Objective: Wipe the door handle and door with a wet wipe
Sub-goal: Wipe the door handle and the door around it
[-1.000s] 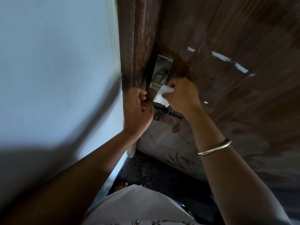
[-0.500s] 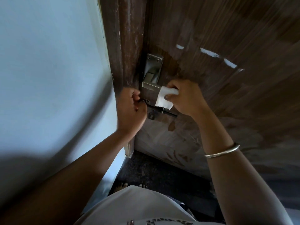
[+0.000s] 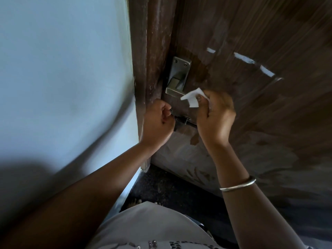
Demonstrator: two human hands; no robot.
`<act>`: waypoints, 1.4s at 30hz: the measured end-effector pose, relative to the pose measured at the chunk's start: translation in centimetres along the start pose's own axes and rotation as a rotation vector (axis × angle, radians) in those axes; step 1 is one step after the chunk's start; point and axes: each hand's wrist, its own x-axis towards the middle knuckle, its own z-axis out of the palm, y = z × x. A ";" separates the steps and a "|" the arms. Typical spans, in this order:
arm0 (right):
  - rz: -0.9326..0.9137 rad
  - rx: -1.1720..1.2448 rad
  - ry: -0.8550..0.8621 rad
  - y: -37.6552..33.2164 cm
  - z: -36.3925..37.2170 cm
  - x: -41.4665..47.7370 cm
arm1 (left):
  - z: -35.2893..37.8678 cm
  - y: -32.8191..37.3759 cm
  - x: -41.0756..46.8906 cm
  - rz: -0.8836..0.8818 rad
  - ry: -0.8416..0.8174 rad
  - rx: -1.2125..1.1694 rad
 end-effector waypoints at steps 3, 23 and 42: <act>-0.116 0.044 0.039 -0.5 0.2 -1.5 | 0.6 0.1 -0.1 -0.032 -0.040 -0.055; -0.328 0.032 0.100 3.4 7.7 -7.1 | 2.1 -5.2 -0.5 -0.206 -0.096 -0.511; -0.553 -0.583 -0.076 7.0 11.8 -6.6 | 3.5 -9.5 0.3 -0.056 -0.089 -0.441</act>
